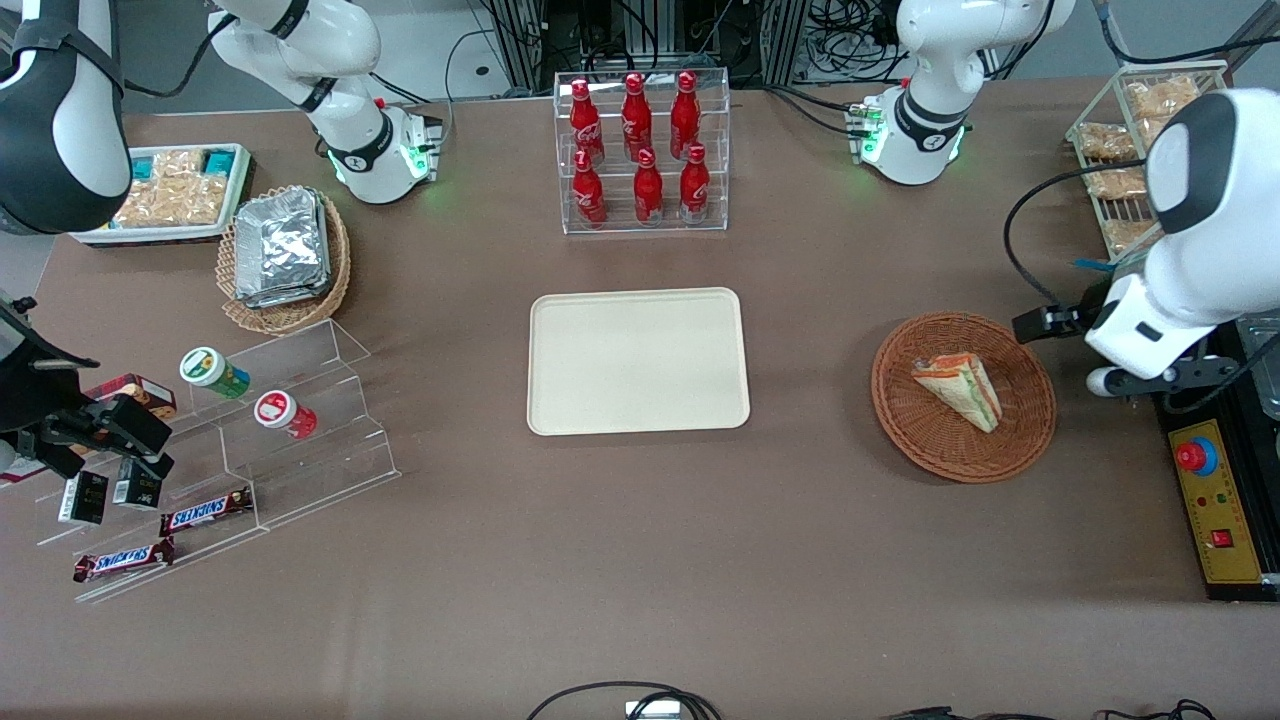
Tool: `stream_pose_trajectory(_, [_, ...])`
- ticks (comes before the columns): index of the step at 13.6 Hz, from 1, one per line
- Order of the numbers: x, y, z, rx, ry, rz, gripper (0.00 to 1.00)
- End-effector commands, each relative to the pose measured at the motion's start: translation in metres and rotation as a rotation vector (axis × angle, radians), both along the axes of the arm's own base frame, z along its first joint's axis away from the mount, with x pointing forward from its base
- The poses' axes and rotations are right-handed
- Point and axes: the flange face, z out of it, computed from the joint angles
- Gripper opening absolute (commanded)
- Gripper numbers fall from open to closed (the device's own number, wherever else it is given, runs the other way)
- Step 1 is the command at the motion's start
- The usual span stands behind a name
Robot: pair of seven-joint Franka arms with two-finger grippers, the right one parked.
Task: Place sandwich from basket to tray
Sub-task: 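Move the left gripper over the wrapped sandwich in the wicker basket, then lower the left gripper and close it on the sandwich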
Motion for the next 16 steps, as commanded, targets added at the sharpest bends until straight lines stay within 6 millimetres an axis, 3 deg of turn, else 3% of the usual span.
stream_pose_trajectory(1, [-0.030, 0.000, -0.037, 0.034, -0.052, 0.071, 1.00])
stream_pose_trajectory(6, [-0.044, 0.000, -0.101, 0.040, -0.107, 0.218, 1.00])
stream_pose_trajectory(16, [-0.040, -0.001, -0.166, 0.034, -0.168, 0.502, 1.00])
